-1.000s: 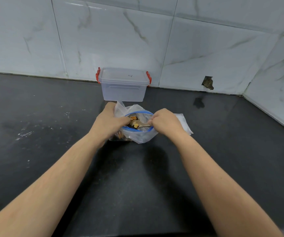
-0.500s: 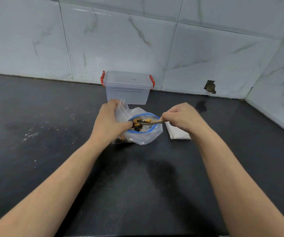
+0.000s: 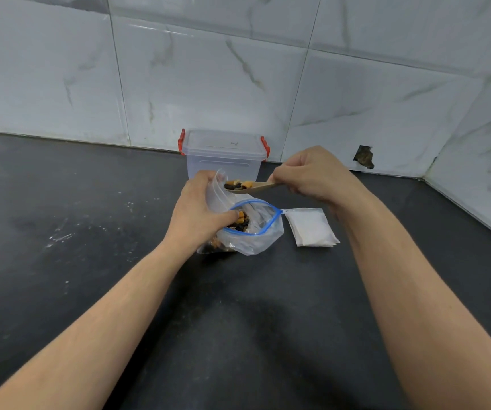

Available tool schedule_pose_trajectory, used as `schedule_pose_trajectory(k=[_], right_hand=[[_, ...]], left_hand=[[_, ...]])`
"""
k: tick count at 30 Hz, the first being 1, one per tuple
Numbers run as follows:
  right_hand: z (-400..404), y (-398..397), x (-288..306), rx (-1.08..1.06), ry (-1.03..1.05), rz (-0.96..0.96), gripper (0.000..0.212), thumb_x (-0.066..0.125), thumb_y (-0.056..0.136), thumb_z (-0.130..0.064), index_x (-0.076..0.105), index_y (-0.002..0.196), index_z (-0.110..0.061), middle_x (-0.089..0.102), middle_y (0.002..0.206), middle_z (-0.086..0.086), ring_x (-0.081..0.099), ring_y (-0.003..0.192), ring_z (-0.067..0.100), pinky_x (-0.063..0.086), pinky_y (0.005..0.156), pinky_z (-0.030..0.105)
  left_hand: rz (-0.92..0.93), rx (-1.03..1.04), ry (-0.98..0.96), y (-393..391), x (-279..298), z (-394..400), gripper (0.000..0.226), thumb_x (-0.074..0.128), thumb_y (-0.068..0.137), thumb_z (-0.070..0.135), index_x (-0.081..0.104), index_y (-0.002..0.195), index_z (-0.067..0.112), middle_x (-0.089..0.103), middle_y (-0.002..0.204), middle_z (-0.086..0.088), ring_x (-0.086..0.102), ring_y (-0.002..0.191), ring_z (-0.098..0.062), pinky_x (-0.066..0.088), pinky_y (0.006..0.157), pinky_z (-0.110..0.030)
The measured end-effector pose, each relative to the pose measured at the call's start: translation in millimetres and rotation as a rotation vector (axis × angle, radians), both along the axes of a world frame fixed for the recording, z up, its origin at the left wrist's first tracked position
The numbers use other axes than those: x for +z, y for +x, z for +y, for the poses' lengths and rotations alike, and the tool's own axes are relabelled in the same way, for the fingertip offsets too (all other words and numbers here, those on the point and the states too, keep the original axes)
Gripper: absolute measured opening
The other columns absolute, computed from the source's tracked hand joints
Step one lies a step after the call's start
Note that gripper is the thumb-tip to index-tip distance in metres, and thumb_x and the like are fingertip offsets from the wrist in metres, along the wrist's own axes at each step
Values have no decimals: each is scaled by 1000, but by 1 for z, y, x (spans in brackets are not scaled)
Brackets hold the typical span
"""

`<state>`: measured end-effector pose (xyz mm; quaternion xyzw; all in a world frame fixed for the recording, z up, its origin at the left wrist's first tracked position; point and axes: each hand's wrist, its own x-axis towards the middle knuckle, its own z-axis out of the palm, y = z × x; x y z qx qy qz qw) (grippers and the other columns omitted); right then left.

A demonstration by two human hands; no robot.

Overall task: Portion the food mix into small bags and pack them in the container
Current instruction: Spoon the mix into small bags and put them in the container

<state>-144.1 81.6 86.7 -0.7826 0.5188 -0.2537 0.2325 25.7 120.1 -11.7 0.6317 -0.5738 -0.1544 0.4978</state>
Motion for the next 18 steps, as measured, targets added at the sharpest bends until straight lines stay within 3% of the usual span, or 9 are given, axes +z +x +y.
schedule_pose_trajectory(k=[3, 6, 9, 11, 15, 18], right_hand=[[-1, 12, 2, 38, -80, 107, 27, 63, 80, -19, 71, 86, 5, 49, 65, 11, 43, 59, 18, 34, 56, 27], [5, 27, 6, 79, -274, 236, 14, 65, 79, -26, 75, 82, -16, 63, 68, -3, 58, 68, 14, 42, 59, 24], [13, 38, 8, 116, -529, 349, 10, 68, 78, -35, 71, 82, -26, 62, 74, -9, 57, 75, 12, 40, 62, 25], [14, 36, 12, 95, -581, 343, 6, 69, 78, -33, 70, 79, -27, 58, 69, -11, 54, 73, 11, 38, 61, 25], [8, 10, 20, 48, -211, -21, 10, 66, 81, -18, 72, 74, -14, 66, 61, -5, 59, 51, 5, 46, 57, 17], [7, -15, 18, -57, -76, -138, 14, 65, 81, -14, 71, 72, -5, 64, 58, 2, 52, 46, 8, 35, 42, 9]], left_hand=[[33, -20, -16, -5, 3, -1, 53, 76, 69, 19, 46, 112, 28, 56, 112, 8, 53, 102, -13, 41, 73, -22], [72, -26, -21, -8, 5, 0, 47, 74, 71, 17, 49, 110, 26, 60, 105, 6, 57, 96, -14, 43, 74, -21], [87, -18, -29, -7, 5, -1, 49, 74, 71, 18, 49, 112, 27, 61, 104, 5, 57, 96, -15, 46, 78, -27], [101, -12, -26, -6, 5, -1, 52, 75, 71, 19, 49, 115, 27, 60, 107, 7, 56, 99, -13, 45, 77, -24], [81, 22, 2, -1, 3, 2, 53, 77, 72, 24, 46, 114, 28, 58, 107, 9, 55, 98, -13, 41, 77, -27], [44, 45, 52, 4, 1, 1, 53, 78, 69, 28, 42, 108, 30, 56, 108, 4, 54, 98, -16, 42, 77, -30]])
